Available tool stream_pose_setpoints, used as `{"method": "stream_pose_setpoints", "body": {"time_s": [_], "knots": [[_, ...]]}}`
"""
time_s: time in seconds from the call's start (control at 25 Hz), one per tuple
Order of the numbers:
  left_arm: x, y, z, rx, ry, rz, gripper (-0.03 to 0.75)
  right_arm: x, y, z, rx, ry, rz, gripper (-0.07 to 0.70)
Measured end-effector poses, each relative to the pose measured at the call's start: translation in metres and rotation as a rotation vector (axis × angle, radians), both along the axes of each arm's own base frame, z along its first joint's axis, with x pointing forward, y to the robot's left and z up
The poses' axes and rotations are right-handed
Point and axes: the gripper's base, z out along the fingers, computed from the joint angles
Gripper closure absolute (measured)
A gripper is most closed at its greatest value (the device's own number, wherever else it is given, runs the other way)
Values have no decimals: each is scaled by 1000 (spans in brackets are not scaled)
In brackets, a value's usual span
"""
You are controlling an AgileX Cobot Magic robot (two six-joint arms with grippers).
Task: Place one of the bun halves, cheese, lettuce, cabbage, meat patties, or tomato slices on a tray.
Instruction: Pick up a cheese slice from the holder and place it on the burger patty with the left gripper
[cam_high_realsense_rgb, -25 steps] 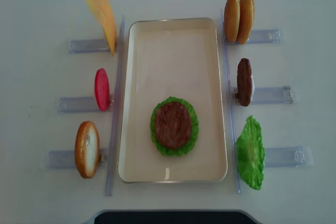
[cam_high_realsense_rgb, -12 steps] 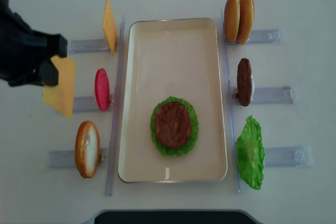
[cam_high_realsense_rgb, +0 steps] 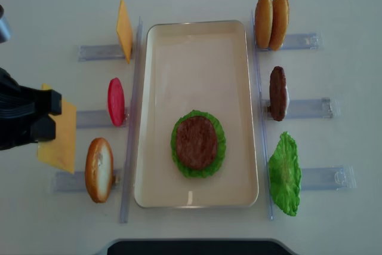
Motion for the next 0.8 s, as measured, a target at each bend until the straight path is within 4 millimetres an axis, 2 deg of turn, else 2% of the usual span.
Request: {"method": "stream_pose_setpoints", "body": {"time_s": [0.28,0.8], "knots": [[11,-6,-11,-10,59,-9,691,0,0,0,0,0,0,45],[74,-73,-59,-454,136,-300,692,0,0,0,0,0,0,45]]}}
